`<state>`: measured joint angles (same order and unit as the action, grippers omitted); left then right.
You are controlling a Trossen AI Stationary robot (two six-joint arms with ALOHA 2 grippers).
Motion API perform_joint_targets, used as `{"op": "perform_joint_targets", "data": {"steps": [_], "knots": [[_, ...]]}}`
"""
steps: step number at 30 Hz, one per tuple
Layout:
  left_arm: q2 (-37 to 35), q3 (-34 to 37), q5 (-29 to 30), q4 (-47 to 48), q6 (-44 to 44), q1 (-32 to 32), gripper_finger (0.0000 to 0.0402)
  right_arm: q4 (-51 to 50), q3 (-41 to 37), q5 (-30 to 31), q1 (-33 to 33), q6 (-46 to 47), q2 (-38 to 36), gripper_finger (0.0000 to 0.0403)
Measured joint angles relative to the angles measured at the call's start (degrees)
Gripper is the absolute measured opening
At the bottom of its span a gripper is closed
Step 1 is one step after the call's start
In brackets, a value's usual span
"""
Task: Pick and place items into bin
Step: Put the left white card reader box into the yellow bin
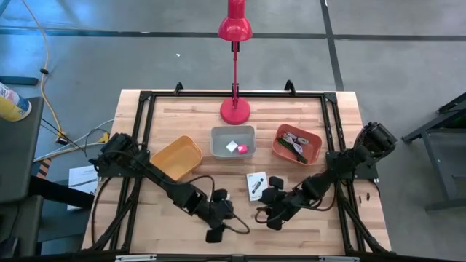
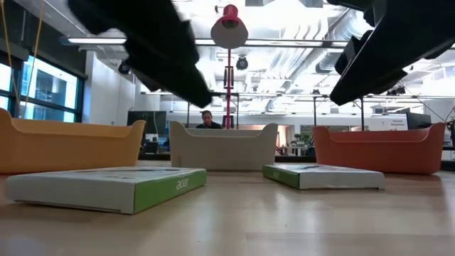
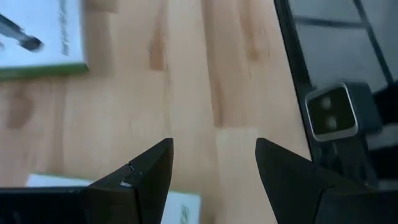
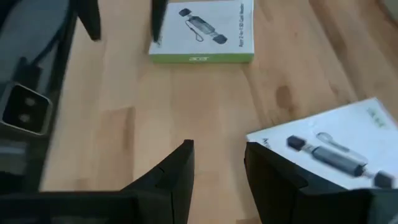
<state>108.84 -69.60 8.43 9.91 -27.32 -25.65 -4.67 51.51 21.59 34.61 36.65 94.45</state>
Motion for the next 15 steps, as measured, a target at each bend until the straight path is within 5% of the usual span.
{"op": "perform_joint_targets", "data": {"steps": [7, 11, 15], "knots": [[-1.9, -0.1, 0.5, 14.0, -1.9, -3.7, 0.0216, 4.0, 0.1, -0.8, -0.3, -4.6, 2.3, 0.0133], [-5.8, -0.1, 5.2, 22.0, -5.6, -6.0, 0.0216, 12.5, 0.1, -7.5, -1.2, -3.6, 5.6, 0.0133], [-9.6, -0.1, 10.6, 28.9, -11.2, -7.5, 0.0216, 18.2, 0.1, -8.1, -1.8, -0.5, 8.6, 0.0133]]}}
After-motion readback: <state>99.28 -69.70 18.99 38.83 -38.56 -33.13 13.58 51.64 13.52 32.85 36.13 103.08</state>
